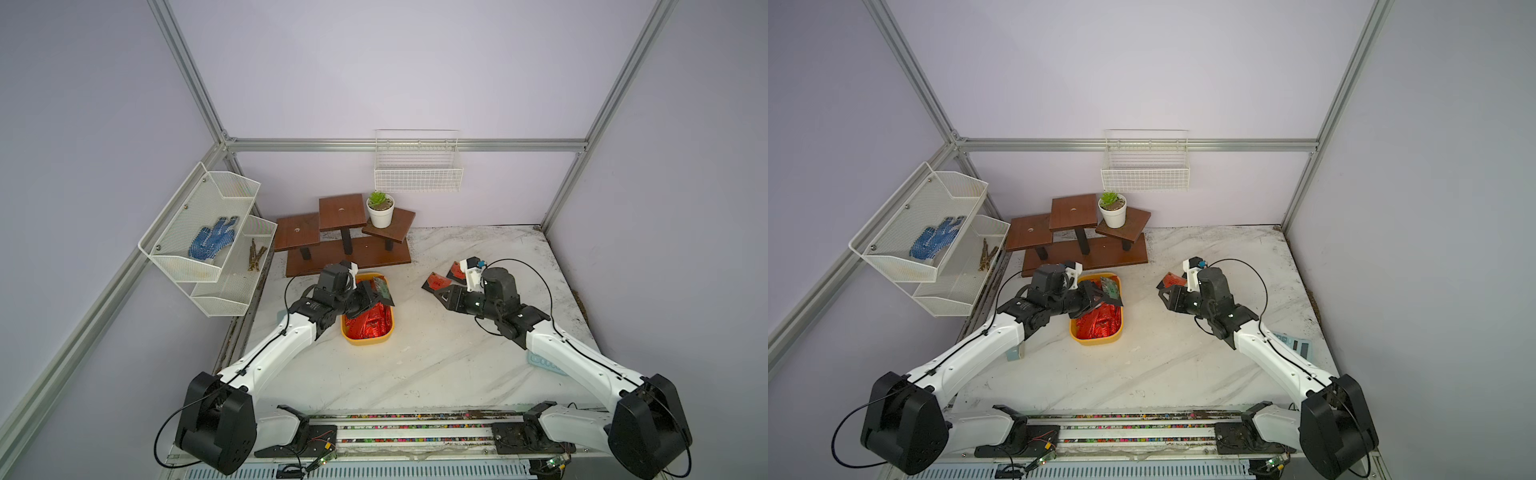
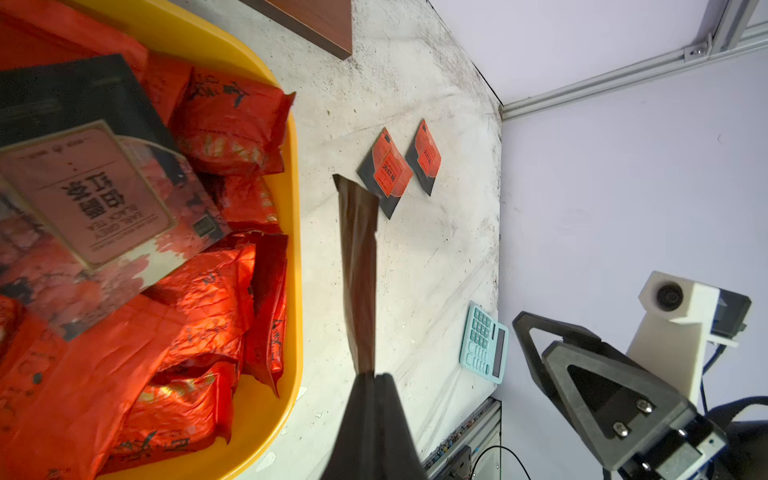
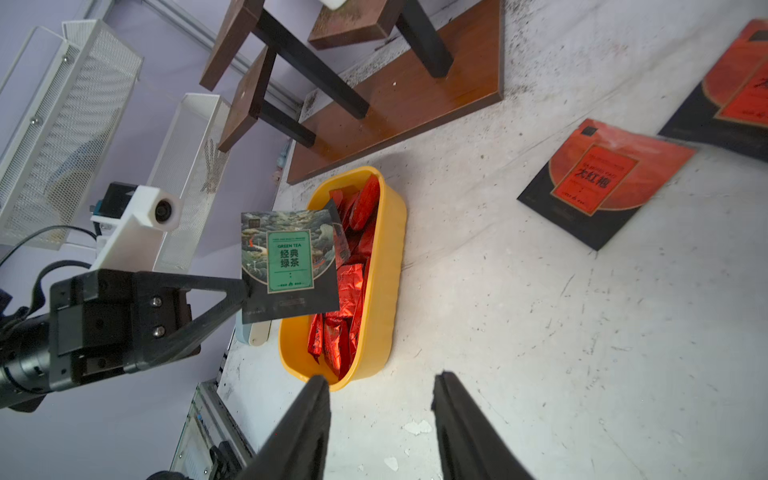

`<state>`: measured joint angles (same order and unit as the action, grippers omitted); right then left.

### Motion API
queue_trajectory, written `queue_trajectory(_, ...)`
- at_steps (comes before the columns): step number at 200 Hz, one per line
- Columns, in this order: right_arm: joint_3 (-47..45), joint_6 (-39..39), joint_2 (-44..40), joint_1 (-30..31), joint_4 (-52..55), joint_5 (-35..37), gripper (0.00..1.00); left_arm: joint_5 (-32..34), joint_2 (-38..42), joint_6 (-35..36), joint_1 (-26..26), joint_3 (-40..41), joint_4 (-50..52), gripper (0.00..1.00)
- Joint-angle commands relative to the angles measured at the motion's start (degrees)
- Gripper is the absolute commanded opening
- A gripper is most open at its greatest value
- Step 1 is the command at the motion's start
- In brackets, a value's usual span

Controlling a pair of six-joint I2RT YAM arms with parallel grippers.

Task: Take the tea bags out of the storage box
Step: Place the tea bag at the center of the board.

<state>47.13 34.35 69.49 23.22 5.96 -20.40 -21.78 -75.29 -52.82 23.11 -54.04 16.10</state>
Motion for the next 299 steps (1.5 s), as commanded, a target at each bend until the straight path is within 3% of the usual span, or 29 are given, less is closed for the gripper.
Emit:
queue_trajectory(1,0.79,-1.69,-2.94,-3.44,2.87,-0.40,0.47,-3.01,-2.54,2.50,2.44,-3.98,0.20,0.00)
queue_trajectory(57,-1.26,-2.41,-9.11,-14.21,6.71,-5.70,0.47,-4.42,-16.01,2.32,10.57,-13.85,-3.05,0.00)
queue_trajectory(110,-0.30,-3.16,-18.98,-20.03,14.92,-6.83,0.47,-7.91,-32.43,3.14,16.78,-29.79,-4.21,0.00)
queue_trajectory(170,0.83,-1.14,-24.86,-21.27,18.39,-8.99,0.48,-10.65,-48.20,3.16,19.11,-43.37,-4.57,0.00)
queue_trajectory(260,-0.24,-1.65,-24.58,-21.32,18.39,-9.13,0.48,-9.89,-55.99,1.25,19.26,-47.06,-6.44,0.00)
queue_trajectory(273,-0.61,-1.65,-24.48,-21.31,18.22,-9.13,0.48,-8.38,-56.01,2.28,19.26,-47.75,-4.02,0.12)
queue_trajectory(289,-0.90,-1.66,-24.28,-21.29,17.96,-9.23,0.49,-6.40,-55.43,3.68,19.27,-48.51,-0.65,0.34)
queue_trajectory(299,-0.99,-1.61,-24.20,-21.33,17.70,-9.13,0.51,-4.93,-54.62,4.48,19.29,-48.53,1.17,0.41)
